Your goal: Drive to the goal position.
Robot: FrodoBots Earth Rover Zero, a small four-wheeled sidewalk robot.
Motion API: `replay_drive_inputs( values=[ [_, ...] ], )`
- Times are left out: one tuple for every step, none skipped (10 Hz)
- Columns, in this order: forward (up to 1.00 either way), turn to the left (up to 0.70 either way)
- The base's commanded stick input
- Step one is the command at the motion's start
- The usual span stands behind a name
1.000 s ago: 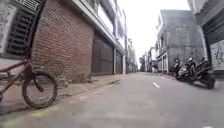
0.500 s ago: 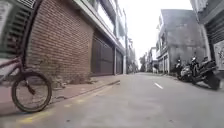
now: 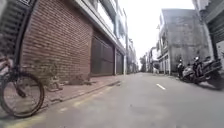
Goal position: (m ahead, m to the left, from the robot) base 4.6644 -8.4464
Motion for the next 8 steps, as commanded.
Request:
replay_drive_inputs(
  values=[
    [0.45, 0.0],
    [0.45, 0.0],
    [0.45, 0.0],
    [0.45, 0.0],
    [0.45, 0.0],
    [0.45, 0.0],
    [0.45, 0.0],
    [0.45, 0.0]
  ],
)
